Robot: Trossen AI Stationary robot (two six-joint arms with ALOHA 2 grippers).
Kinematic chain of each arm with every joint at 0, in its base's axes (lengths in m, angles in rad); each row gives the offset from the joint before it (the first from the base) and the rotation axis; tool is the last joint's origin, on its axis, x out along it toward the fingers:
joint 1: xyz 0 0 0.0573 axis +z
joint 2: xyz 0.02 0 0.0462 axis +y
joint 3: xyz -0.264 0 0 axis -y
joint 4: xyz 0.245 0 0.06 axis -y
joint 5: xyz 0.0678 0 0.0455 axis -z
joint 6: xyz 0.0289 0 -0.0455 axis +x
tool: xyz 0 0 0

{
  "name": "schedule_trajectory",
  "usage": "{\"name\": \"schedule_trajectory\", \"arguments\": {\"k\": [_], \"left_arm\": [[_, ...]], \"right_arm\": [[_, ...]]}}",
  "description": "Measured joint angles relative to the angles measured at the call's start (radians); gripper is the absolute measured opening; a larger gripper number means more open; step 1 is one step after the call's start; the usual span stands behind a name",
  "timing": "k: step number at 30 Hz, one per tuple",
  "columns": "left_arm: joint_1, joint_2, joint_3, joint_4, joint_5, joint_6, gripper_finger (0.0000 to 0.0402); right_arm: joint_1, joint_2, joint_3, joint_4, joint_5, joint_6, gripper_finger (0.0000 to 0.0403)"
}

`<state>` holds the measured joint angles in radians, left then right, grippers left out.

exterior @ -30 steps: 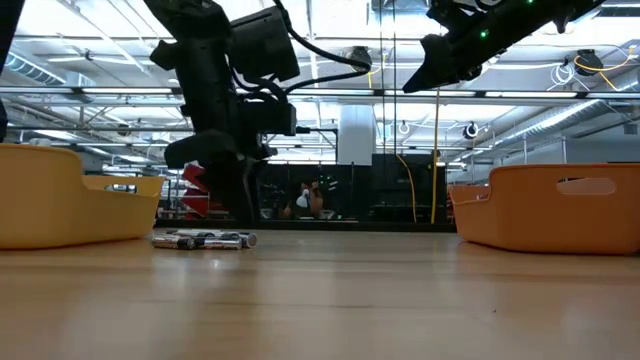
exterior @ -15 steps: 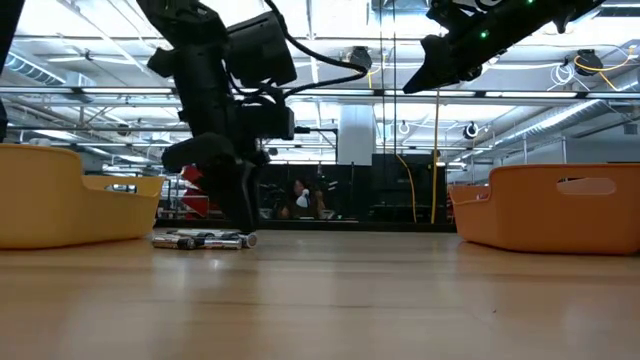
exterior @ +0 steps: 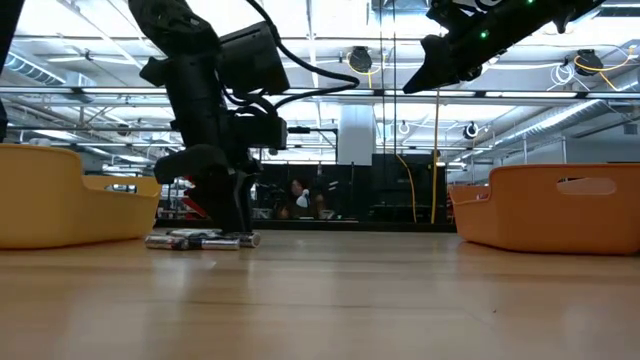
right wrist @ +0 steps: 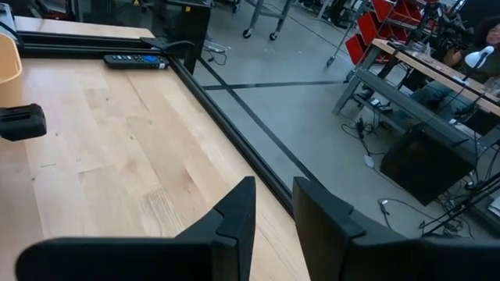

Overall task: Sort batteries
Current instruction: Put the silver battery into the yellow bin

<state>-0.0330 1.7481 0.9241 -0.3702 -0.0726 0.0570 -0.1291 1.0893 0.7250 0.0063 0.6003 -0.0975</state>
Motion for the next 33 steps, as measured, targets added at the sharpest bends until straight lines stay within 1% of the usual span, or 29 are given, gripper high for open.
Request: {"name": "schedule_trajectory", "arguments": {"k": [5, 8, 11, 15, 17, 24, 33], "left_arm": [[0.000, 0.000, 0.000, -0.002, -0.004, 0.000, 0.0124], [0.000, 0.000, 0.000, -0.013, -0.005, 0.000, 0.0112], [0.000, 0.000, 0.000, -0.025, -0.005, 0.011, 0.0082], [0.000, 0.007, 0.001, -0.026, -0.010, 0.059, 0.0028], [0.000, 0.017, 0.002, -0.023, -0.020, 0.083, 0.0014], [0.001, 0.035, 0.003, 0.006, -0.031, 0.101, 0.0003], [0.001, 0.037, 0.003, 0.004, -0.022, 0.106, 0.0001]], "right_arm": [[0.000, 0.000, 0.000, 0.000, 0.000, 0.000, 0.0080], [0.000, 0.000, 0.000, 0.000, 0.000, 0.000, 0.0080], [0.000, 0.000, 0.000, 0.000, -0.002, 0.000, 0.0080], [0.000, 0.000, 0.000, 0.000, -0.004, 0.000, 0.0080], [0.000, 0.000, 0.000, 0.000, -0.004, 0.000, 0.0080], [0.000, 0.000, 0.000, -0.002, -0.004, 0.000, 0.0080], [0.000, 0.000, 0.000, -0.008, -0.004, 0.001, 0.0080]]}}
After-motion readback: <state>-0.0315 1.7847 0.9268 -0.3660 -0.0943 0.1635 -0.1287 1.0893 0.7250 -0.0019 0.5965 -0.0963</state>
